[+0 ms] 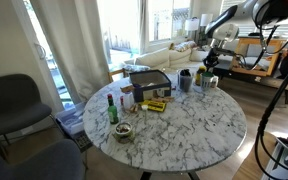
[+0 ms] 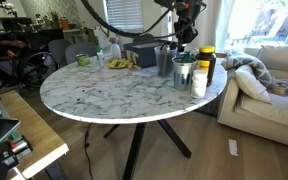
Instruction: Remove the green lid from the silver cup
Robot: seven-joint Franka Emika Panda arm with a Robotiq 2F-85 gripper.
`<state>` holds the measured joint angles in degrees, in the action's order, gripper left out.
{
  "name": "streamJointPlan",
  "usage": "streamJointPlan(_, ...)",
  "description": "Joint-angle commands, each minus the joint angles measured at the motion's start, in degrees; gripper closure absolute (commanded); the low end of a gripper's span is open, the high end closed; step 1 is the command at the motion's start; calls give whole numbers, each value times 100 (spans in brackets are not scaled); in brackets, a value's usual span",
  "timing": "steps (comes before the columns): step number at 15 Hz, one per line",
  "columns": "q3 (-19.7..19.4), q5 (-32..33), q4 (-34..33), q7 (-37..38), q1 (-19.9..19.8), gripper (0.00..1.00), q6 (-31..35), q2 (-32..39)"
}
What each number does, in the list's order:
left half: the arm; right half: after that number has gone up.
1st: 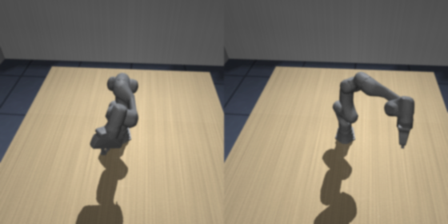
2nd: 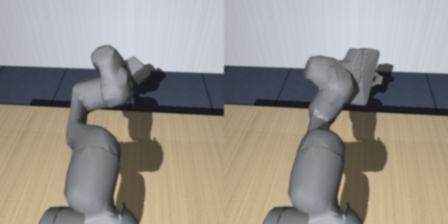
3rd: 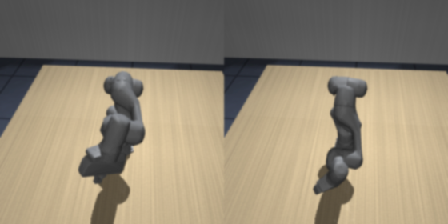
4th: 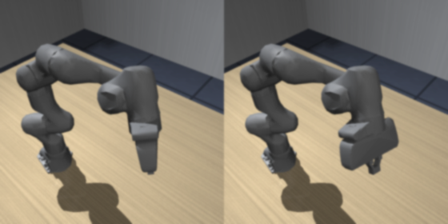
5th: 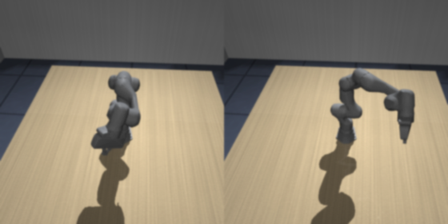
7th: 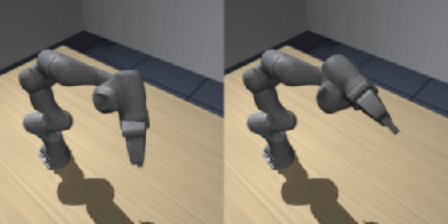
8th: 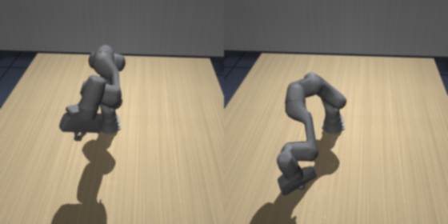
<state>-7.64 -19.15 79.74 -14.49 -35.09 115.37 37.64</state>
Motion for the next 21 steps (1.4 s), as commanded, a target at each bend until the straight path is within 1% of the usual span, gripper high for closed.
streamJointPlan(1, 10, 355, 291, -970, -56, 100, -289, -377)
streamJointPlan(2, -11, 453, 383, -1305, -97, 74, -343, -491)
streamJointPlan(3, -34, 563, 416, -1611, -124, 73, -405, -561)
streamJointPlan(4, -29, 608, 422, -1976, -187, 68, -467, -612)
streamJointPlan(7, 28, 656, 379, -3080, -411, 44, -624, -682)
streamJointPlan(9, 50, 623, 261, -3782, -521, 31, -722, -617)
streamJointPlan(10, -42, 536, 141, -3224, -397, 22, -628, -540)
streamJointPlan(11, -45, 530, 135, -3313, -428, 41, -633, -540)
streamJointPlan(13, -42, 530, 114, -3287, -418, 25, -634, -538)
streamJointPlan(14, -40, 529, 110, -3280, -404, 22, -634, -538)
streamJointPlan(15, -40, 529, 109, -3276, -395, 6, -634, -538)
streamJointPlan(16, 67, 510, 57, -3857, -484, 6, -519, -490)
streamJointPlan(17, 71, 571, 6, -4080, -489, 5, -536, -459)
streamJointPlan(18, 116, 534, -188, -4431, -553, 0, -689, -336)
streamJointPlan(21, 130, 469, -583, -4833, -607, 0, -838, -20)
